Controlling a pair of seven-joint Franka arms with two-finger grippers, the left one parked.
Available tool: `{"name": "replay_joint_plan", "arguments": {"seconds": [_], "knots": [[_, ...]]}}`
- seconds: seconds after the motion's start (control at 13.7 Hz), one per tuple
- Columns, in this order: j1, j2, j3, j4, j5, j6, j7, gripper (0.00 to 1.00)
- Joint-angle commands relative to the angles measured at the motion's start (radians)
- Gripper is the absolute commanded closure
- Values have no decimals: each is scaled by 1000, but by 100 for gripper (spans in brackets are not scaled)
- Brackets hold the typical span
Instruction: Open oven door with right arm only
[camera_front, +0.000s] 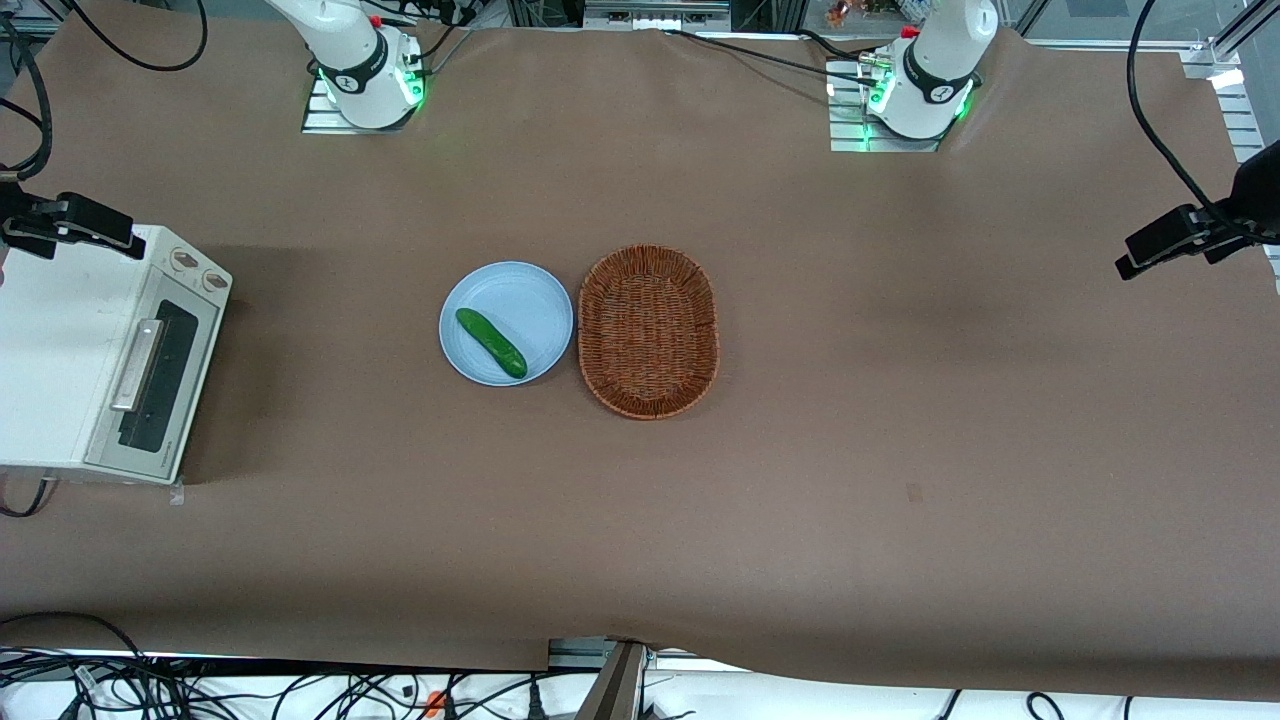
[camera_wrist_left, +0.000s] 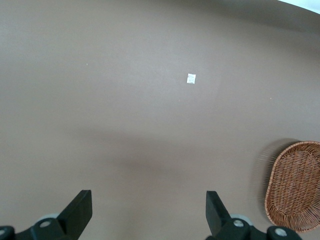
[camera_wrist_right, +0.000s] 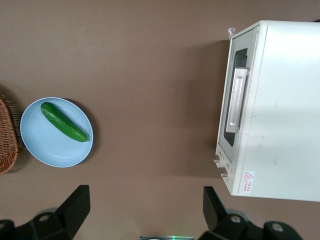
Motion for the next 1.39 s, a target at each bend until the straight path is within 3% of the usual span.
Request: {"name": "replay_joint_plan", "arguments": {"seconds": [0.0, 1.32], "knots": [[0, -12, 5, -6, -12, -10, -9, 0], [4, 17, 5, -12, -18, -50, -8, 0]]}}
